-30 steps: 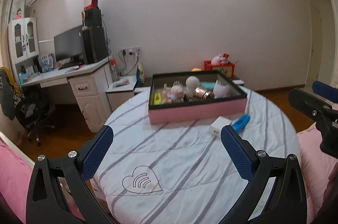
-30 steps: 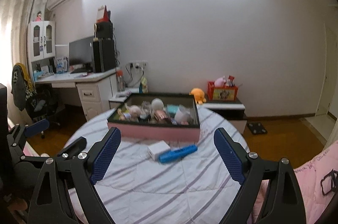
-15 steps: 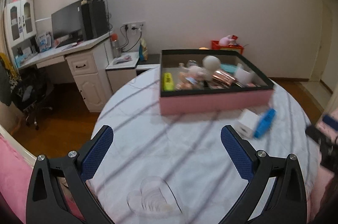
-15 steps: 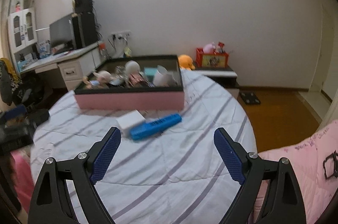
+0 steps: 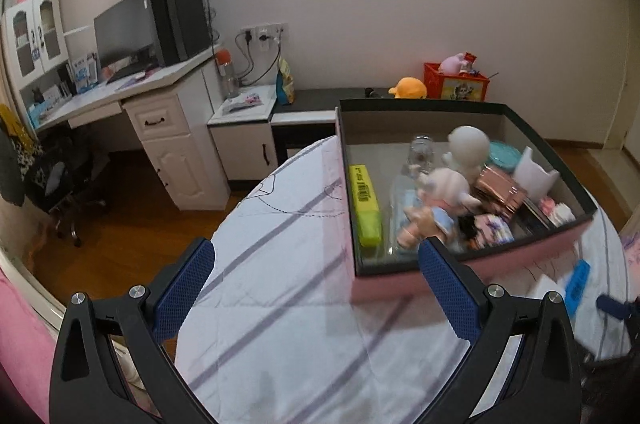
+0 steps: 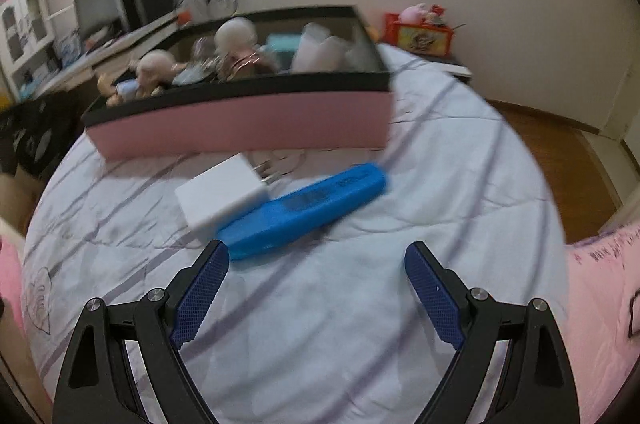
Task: Organize rigid objects
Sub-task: 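Withdraw both tools from the box back over the bed, then grasp the blue marker with the right tool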
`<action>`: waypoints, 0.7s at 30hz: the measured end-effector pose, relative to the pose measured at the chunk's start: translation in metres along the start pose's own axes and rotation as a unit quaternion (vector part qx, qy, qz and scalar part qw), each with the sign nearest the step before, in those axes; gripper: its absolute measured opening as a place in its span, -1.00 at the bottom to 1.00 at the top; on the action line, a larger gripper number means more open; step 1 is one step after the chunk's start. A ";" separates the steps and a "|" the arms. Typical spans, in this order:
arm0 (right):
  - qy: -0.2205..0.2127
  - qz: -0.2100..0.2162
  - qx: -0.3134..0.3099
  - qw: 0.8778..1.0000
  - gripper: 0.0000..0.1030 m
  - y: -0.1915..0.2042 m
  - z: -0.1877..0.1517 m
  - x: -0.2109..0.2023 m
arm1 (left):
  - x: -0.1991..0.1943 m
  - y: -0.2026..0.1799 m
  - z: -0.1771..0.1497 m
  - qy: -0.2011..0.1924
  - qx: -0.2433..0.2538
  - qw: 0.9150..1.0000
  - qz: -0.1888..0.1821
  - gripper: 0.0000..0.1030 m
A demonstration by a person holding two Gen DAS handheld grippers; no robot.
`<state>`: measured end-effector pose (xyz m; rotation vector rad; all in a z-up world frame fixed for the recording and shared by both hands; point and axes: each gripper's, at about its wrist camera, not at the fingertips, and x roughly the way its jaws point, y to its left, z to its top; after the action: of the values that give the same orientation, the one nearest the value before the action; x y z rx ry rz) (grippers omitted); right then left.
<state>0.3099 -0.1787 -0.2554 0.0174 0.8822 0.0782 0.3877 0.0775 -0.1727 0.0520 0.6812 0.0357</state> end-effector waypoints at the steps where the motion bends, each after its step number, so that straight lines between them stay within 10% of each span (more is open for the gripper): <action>1: 0.004 -0.002 -0.003 1.000 0.77 0.002 0.001 0.003 | 0.003 0.001 0.003 -0.002 -0.003 1.000 0.000 1.00; 11: 0.002 -0.058 0.033 0.998 0.77 -0.036 0.009 0.007 | 0.038 -0.009 0.007 0.028 0.023 0.999 0.017 0.97; 21: -0.009 -0.032 0.126 0.991 0.77 -0.074 0.019 0.007 | 0.055 -0.021 0.009 0.063 0.038 0.997 -0.009 -0.34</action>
<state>0.3334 -0.2515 -0.2521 0.2254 0.8686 -0.0930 0.4364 0.0590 -0.2011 0.1165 0.8083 -0.0042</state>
